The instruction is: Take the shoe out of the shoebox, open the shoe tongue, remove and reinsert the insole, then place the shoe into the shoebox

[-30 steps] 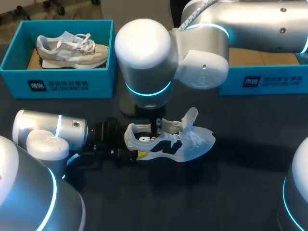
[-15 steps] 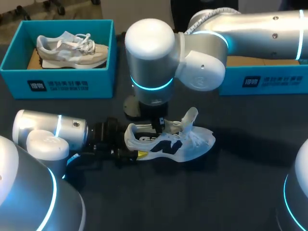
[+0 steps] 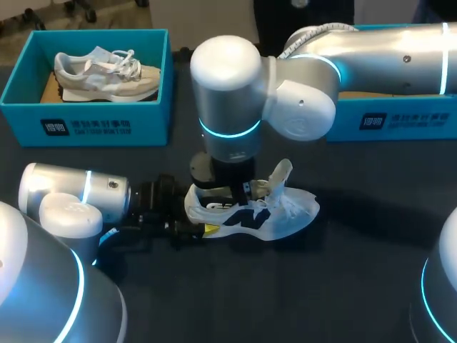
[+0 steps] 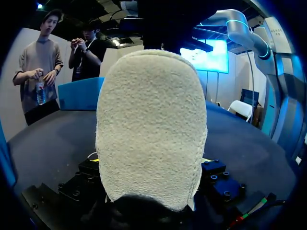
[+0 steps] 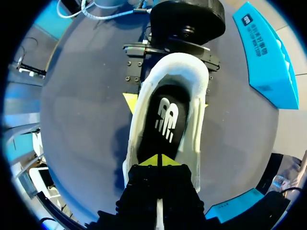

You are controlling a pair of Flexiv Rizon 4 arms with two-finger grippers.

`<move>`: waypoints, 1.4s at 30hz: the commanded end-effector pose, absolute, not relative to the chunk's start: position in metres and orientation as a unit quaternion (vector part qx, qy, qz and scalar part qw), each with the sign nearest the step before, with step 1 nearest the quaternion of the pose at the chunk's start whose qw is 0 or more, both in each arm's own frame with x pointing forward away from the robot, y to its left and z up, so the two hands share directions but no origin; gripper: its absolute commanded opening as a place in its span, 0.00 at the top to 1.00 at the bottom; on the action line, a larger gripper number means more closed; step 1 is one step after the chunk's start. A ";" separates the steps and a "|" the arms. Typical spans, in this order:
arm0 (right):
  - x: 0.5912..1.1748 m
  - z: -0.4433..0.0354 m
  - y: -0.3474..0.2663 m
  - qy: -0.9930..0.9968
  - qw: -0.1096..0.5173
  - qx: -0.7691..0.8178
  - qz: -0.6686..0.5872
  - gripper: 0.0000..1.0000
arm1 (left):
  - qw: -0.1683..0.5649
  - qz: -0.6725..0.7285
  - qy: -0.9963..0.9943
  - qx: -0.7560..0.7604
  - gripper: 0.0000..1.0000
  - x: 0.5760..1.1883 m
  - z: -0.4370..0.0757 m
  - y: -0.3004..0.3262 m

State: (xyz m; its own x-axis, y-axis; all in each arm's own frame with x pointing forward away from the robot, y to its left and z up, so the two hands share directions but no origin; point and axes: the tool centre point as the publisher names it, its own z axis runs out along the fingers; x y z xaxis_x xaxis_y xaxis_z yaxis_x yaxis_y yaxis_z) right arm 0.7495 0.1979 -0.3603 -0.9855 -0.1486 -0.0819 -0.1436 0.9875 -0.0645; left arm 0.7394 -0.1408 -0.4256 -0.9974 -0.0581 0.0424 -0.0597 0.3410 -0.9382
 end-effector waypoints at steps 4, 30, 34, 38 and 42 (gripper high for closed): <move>0.758 -0.381 0.207 0.997 0.052 -0.049 -0.036 1.00 | 0.001 0.571 -0.820 0.037 1.00 0.749 -0.443 -0.142; 0.773 -0.401 0.206 0.995 0.079 -0.036 -0.040 0.57 | 0.001 0.571 -0.820 0.037 1.00 0.749 -0.443 -0.142; 0.773 -0.412 0.206 0.997 0.063 -0.033 -0.035 0.58 | 0.001 0.571 -0.820 0.037 1.00 0.749 -0.443 -0.142; 0.767 -0.417 0.206 0.998 0.054 -0.027 -0.027 0.69 | 0.001 0.571 -0.820 0.037 1.00 0.749 -0.443 -0.142; 0.755 -0.420 0.204 0.999 0.033 -0.020 -0.029 0.83 | 0.001 0.571 -0.820 0.037 1.00 0.749 -0.443 -0.142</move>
